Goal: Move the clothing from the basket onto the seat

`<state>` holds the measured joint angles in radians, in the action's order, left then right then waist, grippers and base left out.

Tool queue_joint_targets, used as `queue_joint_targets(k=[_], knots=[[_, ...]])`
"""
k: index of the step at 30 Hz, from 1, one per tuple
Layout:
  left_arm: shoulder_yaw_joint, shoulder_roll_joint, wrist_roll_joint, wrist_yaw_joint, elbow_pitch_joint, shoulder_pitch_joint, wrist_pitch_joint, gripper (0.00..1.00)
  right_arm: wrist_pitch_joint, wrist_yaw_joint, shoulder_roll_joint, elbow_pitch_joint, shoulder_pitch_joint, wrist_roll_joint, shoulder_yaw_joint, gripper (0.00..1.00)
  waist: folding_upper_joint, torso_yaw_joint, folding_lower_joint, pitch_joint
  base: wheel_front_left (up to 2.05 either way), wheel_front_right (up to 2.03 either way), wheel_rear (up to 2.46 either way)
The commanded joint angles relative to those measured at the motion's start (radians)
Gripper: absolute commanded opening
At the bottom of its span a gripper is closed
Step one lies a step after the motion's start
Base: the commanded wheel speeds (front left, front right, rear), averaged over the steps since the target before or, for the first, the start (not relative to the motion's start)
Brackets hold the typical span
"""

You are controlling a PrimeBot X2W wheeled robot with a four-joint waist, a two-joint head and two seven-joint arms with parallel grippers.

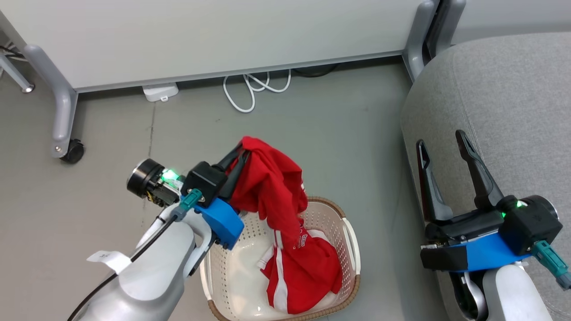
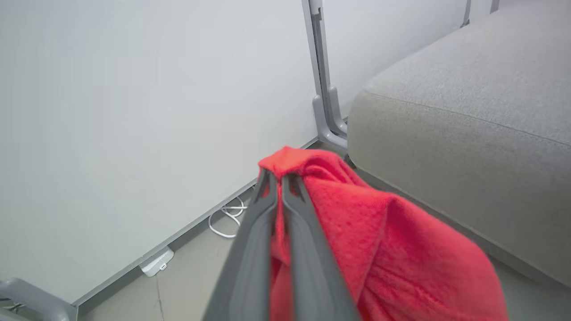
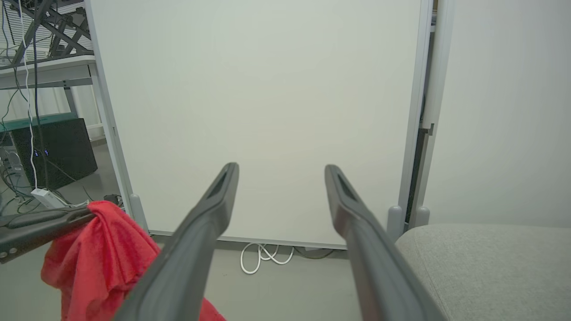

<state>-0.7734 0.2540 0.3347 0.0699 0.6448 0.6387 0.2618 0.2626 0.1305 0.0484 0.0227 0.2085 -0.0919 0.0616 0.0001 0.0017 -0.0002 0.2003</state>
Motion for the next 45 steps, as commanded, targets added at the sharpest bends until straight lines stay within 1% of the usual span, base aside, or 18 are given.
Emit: queue_joint_targets(k=[1,8,14,22,32,39,45], knots=[[0.035,0.007,0.001,-0.001,-0.04,-0.017,0.005,0.0,0.003,0.0,0.004,0.004,-0.021,-0.004,-0.001,1.0,-0.0001,0.002,0.0002,-0.016,0.0,0.0,0.0],[0.145,0.002,-0.011,-0.002,-0.181,-0.047,0.005,0.0,0.004,0.0,0.004,0.012,-0.047,-0.005,0.003,1.0,-0.0001,0.001,0.0002,-0.057,0.0,0.0,0.0],[0.192,-0.006,-0.02,0.008,-0.273,-0.059,0.005,0.0,0.003,0.0,0.004,0.018,-0.067,-0.007,0.004,1.0,-0.0001,0.004,0.0002,-0.088,0.0,0.0,0.0],[0.173,-0.009,-0.029,0.021,-0.338,-0.051,0.003,0.0,0.003,0.0,0.004,0.016,-0.078,-0.009,0.006,1.0,-0.0001,0.009,0.0002,-0.099,0.0,0.0,0.0],[0.142,-0.011,-0.027,0.017,-0.432,-0.059,-0.038,0.0,0.003,0.0,0.004,0.015,-0.07,0.006,0.021,1.0,-0.0001,0.02,0.0002,-0.093,0.0,0.0,0.0],[0.129,-0.014,-0.024,0.015,-0.457,-0.046,-0.048,0.0,0.004,0.0,0.004,0.037,-0.035,0.049,0.098,1.0,-0.0001,0.03,0.0002,-0.084,0.0,0.0,0.0],[0.122,-0.016,-0.023,0.014,-0.461,-0.03,-0.045,0.0,0.003,0.0,0.01,0.088,0.038,0.095,0.179,1.0,-0.0001,0.04,0.0002,-0.075,0.0,0.0,0.0]])
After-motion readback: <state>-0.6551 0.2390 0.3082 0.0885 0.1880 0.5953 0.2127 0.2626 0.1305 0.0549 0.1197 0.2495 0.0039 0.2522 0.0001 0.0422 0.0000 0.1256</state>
